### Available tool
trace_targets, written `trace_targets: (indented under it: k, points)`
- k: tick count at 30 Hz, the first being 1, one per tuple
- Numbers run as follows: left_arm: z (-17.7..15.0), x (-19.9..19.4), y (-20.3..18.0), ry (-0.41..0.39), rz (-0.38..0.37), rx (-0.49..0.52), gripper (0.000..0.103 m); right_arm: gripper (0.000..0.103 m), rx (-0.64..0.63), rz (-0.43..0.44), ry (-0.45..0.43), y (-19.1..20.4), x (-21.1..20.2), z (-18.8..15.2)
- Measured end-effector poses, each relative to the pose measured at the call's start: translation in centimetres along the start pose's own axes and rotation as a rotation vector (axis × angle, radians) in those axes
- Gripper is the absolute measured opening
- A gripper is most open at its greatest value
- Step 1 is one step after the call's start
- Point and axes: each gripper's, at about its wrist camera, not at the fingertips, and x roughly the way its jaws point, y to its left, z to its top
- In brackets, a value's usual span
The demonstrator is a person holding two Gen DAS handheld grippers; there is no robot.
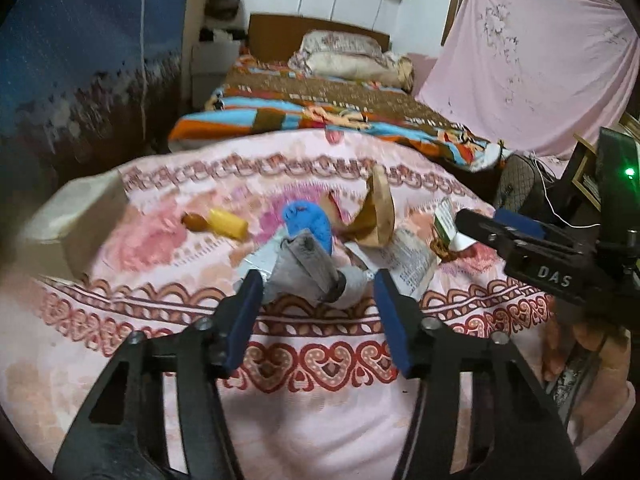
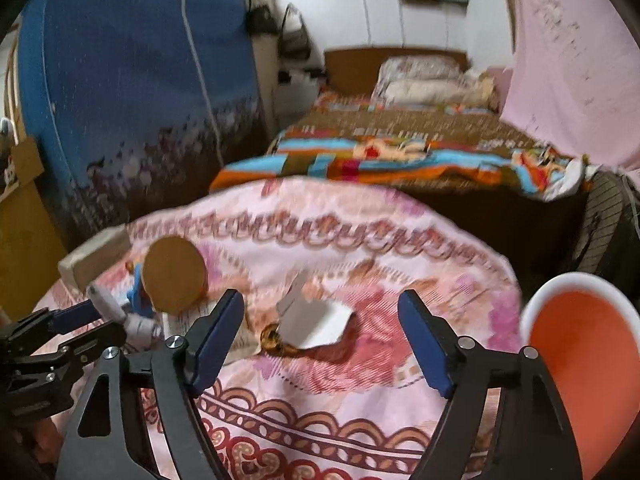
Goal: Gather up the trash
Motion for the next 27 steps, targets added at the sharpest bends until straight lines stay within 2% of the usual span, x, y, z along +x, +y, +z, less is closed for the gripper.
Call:
trace_targets:
  k: [2, 5, 7, 9, 11, 16, 21, 27]
  points:
    - [0.1, 0.4, 0.2, 0.022, -0.008, -0.011, 0.029, 0.078, 0.005, 0.013, 0.042, 0.0, 0.8, -0.1]
    - [0.1, 0.6, 0.3, 0.034, -0.026, -0.027, 0.021, 0.068, 0.023, 0.031, 0.086, -0.3, 1.5, -0.3]
    - [0.1, 0.5, 0.3, 0.034, -0.035, -0.029, 0.016, 0.053, 0.038, 0.041, 0.109, -0.5, 2.0, -0.3]
    - [0.1, 0.3, 0.2, 0.031, -0.035, -0.021, 0.011, 0.043, 0.055, 0.052, 0.14, -0.8, 2.5, -0.4]
    - [0.1, 0.1, -0.1, 0.024, -0.032, -0.009, 0.007, 0.037, 0.064, 0.065, 0.15, -0.9, 2.6, -0.4]
    - [0.2, -0.5, -0.3, -0.009, -0.027, 0.004, 0.0, 0.015, 0.057, 0.087, 0.144, -0.7, 2.4, -0.3]
    - [0.1, -1.6, 0.0, -0.057, -0.041, -0.008, 0.0, 0.009, 0.05, 0.088, 0.118, -0.5, 1.9, -0.2]
    - [-0.1, -3.3, -0.3, -0.147, -0.067, 0.012, 0.0, 0.007, 0.048, 0.097, 0.058, -0.5, 0.9, -0.1]
